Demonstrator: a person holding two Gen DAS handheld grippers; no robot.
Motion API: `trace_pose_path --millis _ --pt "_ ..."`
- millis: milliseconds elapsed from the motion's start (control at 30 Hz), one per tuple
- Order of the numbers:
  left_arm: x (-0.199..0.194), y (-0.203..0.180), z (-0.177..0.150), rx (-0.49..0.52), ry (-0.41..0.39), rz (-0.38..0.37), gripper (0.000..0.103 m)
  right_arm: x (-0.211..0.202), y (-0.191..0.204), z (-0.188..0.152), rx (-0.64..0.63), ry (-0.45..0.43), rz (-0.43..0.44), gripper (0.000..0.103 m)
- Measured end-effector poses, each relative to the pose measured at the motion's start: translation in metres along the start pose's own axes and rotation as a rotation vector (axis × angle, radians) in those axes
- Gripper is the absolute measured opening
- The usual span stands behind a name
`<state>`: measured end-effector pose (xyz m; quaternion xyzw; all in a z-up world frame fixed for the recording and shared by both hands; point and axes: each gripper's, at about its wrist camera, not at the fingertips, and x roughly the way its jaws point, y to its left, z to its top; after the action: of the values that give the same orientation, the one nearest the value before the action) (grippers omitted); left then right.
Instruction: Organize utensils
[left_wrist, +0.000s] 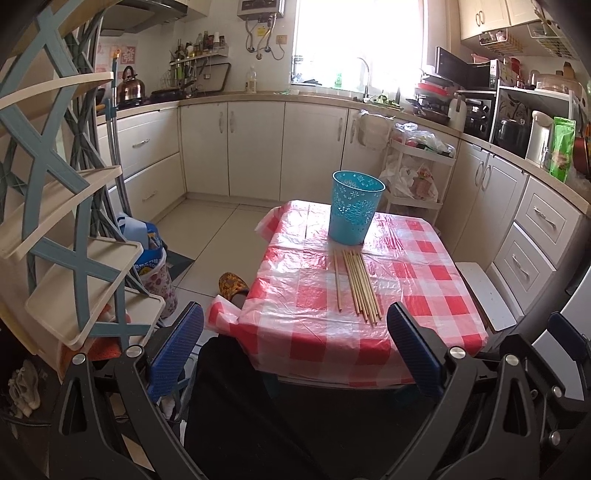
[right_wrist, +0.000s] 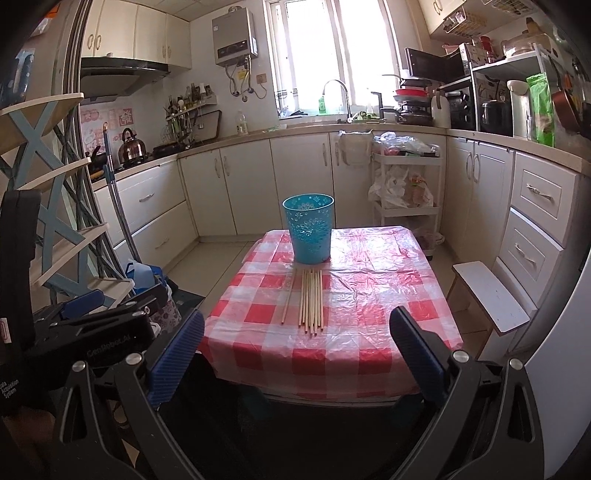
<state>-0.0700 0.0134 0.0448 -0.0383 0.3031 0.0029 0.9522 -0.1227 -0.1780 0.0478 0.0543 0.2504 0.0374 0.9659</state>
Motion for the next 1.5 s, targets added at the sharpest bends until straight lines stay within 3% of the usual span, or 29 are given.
trace_pose_path --millis 1233,1500 --pt "0.004 -0.004 -0.003 0.015 0.017 -0.007 0.095 0.008 0.002 -0.006 -0.009 0.028 0.009 0.096" --pt "0.022 -0.004 -0.004 0.012 0.049 -0.007 0.095 0.024 0.003 -0.005 -0.014 0.057 0.007 0.096"
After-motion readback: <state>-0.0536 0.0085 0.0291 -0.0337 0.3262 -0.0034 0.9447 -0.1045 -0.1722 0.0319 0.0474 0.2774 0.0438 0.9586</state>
